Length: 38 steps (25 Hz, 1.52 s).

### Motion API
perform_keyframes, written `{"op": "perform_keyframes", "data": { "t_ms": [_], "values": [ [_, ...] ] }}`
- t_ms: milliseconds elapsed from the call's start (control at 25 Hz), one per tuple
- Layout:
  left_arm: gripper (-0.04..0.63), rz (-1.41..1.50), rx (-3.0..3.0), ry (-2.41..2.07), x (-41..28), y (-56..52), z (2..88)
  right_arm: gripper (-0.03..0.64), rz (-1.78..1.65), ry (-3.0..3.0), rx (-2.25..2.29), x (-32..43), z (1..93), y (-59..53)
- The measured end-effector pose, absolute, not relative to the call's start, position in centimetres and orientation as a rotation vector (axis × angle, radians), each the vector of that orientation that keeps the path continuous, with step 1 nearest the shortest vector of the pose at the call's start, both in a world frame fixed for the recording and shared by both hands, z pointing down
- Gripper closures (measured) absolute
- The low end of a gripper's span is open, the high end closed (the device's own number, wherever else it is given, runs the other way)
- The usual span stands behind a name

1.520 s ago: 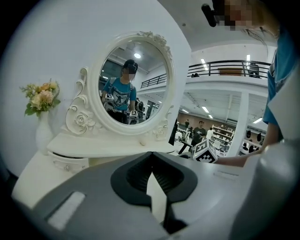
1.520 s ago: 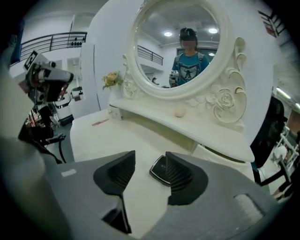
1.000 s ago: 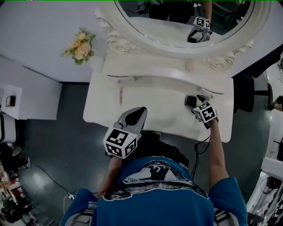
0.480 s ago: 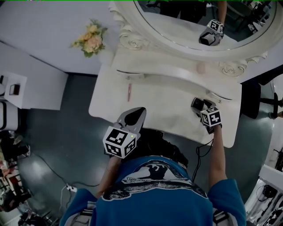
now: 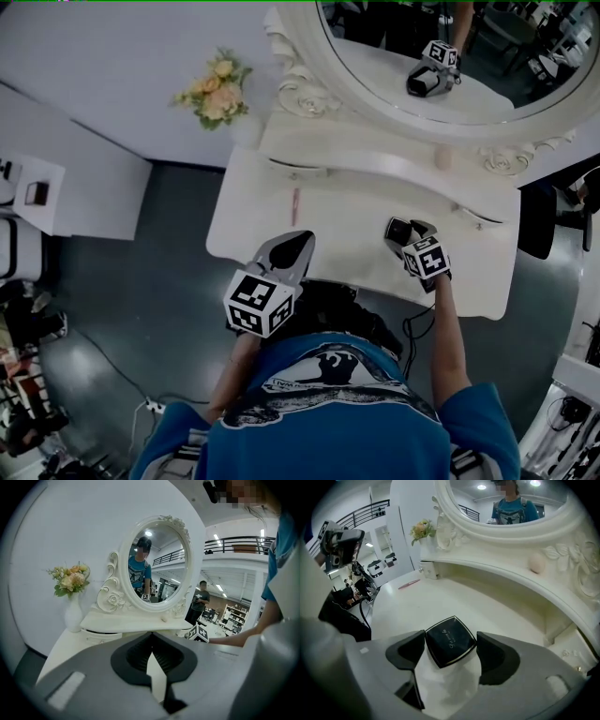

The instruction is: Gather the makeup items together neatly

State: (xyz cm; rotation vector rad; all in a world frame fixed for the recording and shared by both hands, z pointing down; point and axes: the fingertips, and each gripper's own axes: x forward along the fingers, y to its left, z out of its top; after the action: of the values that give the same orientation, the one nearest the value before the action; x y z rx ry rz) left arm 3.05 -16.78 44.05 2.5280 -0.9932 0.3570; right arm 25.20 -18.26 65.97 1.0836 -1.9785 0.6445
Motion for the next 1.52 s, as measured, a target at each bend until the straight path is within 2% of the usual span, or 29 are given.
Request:
{"op": "perform_keyframes", "data": {
  "t_ms": [640, 1520],
  "values": [
    [0.583, 0.304, 2.515, -1.06, -3.9, -19.3, 43.3, 0.272, 0.545, -2.035, 0.892, 10.4, 65.9, -22.2],
    [0.583, 0.301, 2.494, -1.049, -8.8, -20.9, 44.2, 0.262, 0.563, -2.101, 0.945, 7.6, 63.4, -23.3]
  ]
}}
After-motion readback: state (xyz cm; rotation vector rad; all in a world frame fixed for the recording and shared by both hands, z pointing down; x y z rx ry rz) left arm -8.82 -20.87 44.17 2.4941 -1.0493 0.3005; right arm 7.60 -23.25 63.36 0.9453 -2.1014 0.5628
